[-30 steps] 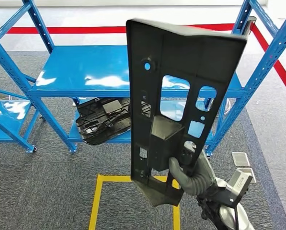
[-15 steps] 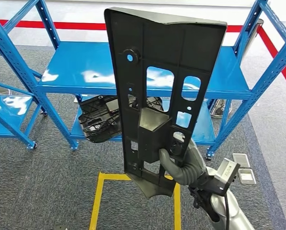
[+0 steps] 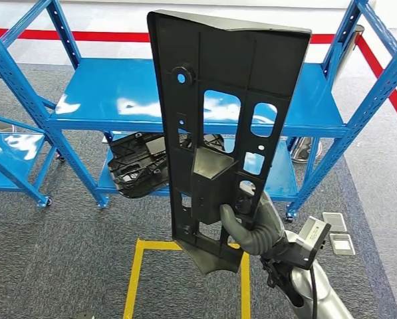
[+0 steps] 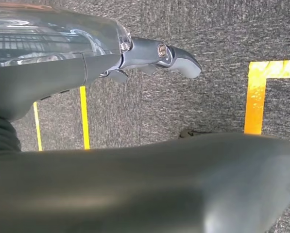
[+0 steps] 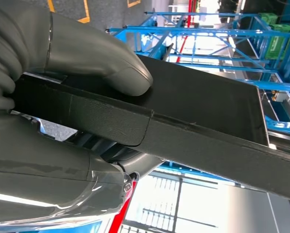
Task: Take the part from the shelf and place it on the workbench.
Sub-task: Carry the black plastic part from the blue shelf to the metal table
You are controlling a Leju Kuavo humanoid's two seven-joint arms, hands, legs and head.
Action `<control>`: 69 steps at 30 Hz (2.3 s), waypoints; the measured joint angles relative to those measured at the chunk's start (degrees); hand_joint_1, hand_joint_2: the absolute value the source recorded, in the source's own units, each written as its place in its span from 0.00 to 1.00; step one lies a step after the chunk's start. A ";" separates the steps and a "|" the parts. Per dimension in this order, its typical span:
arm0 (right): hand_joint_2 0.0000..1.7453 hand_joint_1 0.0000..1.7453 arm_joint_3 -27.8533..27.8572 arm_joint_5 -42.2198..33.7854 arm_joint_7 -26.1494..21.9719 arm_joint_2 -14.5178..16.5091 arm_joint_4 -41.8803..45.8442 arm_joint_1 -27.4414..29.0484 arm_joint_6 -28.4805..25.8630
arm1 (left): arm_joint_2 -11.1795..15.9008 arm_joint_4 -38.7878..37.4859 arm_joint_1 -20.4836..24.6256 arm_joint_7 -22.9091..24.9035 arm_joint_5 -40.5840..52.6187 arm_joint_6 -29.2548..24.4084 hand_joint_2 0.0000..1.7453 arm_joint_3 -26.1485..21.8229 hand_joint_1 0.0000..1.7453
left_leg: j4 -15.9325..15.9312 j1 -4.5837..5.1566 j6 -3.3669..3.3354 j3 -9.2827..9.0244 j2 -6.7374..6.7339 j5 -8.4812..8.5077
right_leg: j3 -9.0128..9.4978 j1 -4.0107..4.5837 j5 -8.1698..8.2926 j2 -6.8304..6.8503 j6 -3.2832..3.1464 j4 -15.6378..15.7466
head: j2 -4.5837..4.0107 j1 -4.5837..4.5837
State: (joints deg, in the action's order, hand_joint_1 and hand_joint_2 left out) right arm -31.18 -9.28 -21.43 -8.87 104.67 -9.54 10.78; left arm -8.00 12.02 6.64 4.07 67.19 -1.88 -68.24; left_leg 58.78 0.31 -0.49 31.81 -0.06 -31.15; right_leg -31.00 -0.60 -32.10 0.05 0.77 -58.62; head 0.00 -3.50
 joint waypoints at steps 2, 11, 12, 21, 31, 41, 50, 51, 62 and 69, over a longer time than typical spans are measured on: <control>1.00 1.00 -0.14 -0.25 -0.37 -0.01 0.07 -0.20 0.02 | 0.00 0.00 0.01 0.02 0.05 0.00 1.00 0.01 0.00 | 0.00 -0.01 0.01 0.00 0.00 0.00 | 0.00 0.01 0.00 -0.01 0.00 -0.01 | 0.00 0.00; 1.00 1.00 -1.74 -1.39 -1.10 -0.01 1.04 -1.54 1.35 | 0.00 0.00 0.24 0.11 0.24 0.00 1.00 0.02 0.00 | 0.00 -0.03 0.01 0.00 0.00 0.01 | 0.00 0.00 0.00 -0.02 0.00 -0.01 | 0.00 0.00; 1.00 1.00 -1.92 -1.57 -1.20 -0.01 1.10 -1.61 1.52 | 0.00 0.00 0.26 0.11 0.26 0.00 1.00 0.02 0.00 | 0.00 -0.03 0.01 0.00 0.00 0.01 | 0.01 0.00 0.00 -0.02 0.00 -0.01 | 0.00 0.00; 1.00 1.00 -2.56 -0.77 -2.25 -0.30 3.05 -1.76 1.91 | 0.21 0.00 0.13 -0.08 0.24 -0.02 1.00 0.02 0.00 | -1.39 0.00 -1.45 -0.62 0.06 0.87 | 0.25 -0.28 -0.07 0.16 0.82 0.36 | 0.00 -0.02; 1.00 1.00 -3.08 -0.70 -2.31 -1.40 3.22 -1.61 1.94 | 0.37 0.00 -0.30 -0.08 0.24 -0.11 1.00 -0.01 0.00 | -0.84 -1.53 0.26 -0.75 2.80 0.43 | -2.59 -1.85 0.27 -2.34 3.00 -3.84 | 0.00 0.03; 1.00 1.00 -3.31 -0.73 -2.34 -1.62 3.27 -1.51 1.97 | 0.61 0.00 -0.29 -0.07 0.20 -0.10 1.00 -0.02 0.00 | 14.95 -1.50 2.44 7.90 0.69 -6.46 | -2.19 -1.53 -0.42 0.75 -0.03 -2.50 | 0.00 0.01; 1.00 1.00 -3.38 -0.74 -2.35 -1.52 3.26 -1.78 1.98 | 0.76 0.00 -0.44 -0.04 0.13 -0.09 1.00 -0.04 0.00 | 1.75 0.88 -1.11 2.35 -2.46 0.65 | -1.18 -0.45 -1.11 5.31 0.09 -2.07 | 0.00 0.01; 1.00 1.00 -3.40 -0.74 -2.34 -1.50 3.25 -1.84 2.01 | 0.77 0.00 -0.55 -0.02 0.13 -0.09 1.00 -0.05 0.00 | 1.27 0.74 -1.14 2.13 -2.05 0.83 | -0.96 -0.45 -1.32 5.39 0.33 -2.07 | 0.00 0.03; 1.00 1.00 -3.64 -0.98 -2.22 -1.72 2.57 -1.88 2.93 | 0.66 0.00 -0.45 0.08 0.13 -0.09 1.00 -0.07 0.00 | 0.51 -0.07 -0.91 1.27 4.49 1.20 | -2.54 -0.86 0.25 -2.91 0.99 -3.58 | 0.00 0.09; 1.00 1.00 -3.66 -1.32 -2.22 -1.64 2.54 -2.06 3.10 | 0.67 0.00 -0.63 0.17 0.13 -0.10 1.00 -0.09 0.00 | 5.57 -0.41 1.24 4.40 2.66 -1.55 | -1.13 -1.07 0.07 -0.80 -0.85 -1.10 | 0.00 0.01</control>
State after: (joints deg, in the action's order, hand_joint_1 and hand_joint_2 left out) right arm -34.85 -10.61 -23.65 -10.51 107.21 -11.60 13.87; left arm -7.33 12.02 6.02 4.24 67.32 -1.98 -68.33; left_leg 64.35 -0.10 0.75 36.21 2.60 -32.70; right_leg -32.14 -1.66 -32.03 -0.75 -0.08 -59.71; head 0.00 -3.49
